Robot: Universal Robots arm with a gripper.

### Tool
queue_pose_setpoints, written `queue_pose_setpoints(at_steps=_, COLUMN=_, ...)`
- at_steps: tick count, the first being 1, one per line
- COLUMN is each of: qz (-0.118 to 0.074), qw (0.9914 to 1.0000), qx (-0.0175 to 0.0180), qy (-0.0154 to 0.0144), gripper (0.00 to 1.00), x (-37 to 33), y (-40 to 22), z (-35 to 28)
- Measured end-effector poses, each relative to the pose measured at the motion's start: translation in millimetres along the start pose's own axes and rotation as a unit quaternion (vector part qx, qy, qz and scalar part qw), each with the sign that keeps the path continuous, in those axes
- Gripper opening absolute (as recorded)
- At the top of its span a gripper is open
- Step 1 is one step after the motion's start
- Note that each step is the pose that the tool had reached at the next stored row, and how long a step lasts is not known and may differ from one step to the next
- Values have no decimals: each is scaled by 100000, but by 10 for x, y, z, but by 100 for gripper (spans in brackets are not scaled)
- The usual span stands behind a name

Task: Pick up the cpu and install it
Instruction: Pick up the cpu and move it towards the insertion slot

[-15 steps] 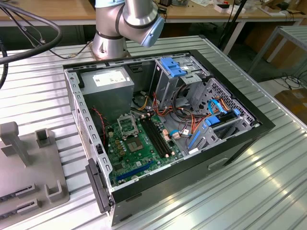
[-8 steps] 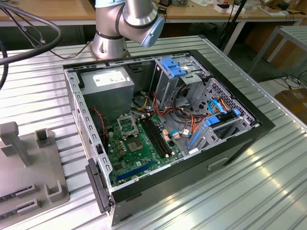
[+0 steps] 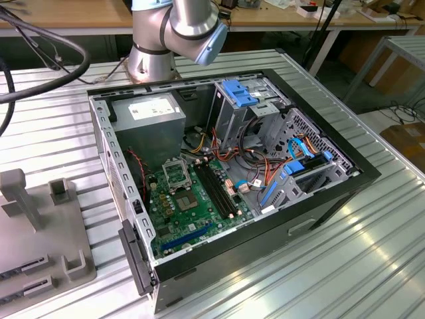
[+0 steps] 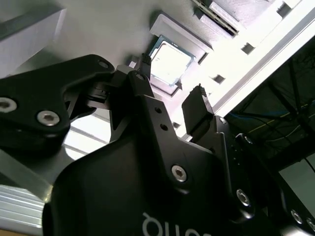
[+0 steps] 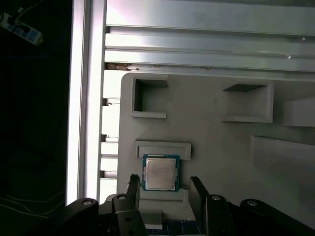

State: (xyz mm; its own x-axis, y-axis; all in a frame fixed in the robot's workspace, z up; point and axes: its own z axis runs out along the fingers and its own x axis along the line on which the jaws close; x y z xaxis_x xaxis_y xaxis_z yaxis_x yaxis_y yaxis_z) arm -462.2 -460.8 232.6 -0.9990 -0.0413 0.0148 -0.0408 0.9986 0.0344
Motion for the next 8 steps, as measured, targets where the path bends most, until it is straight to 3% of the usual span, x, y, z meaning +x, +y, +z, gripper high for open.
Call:
queue_pose_setpoints(at_steps=5, qz=-262, qw=99999, qx=24, qy=-340, gripper=53, x=14, y=-1, z=76)
queue_pose_setpoints(at_steps=8, qz=-470, qw=99997, qx=23, qy=-604, gripper=53, x=59, y=0, z=133)
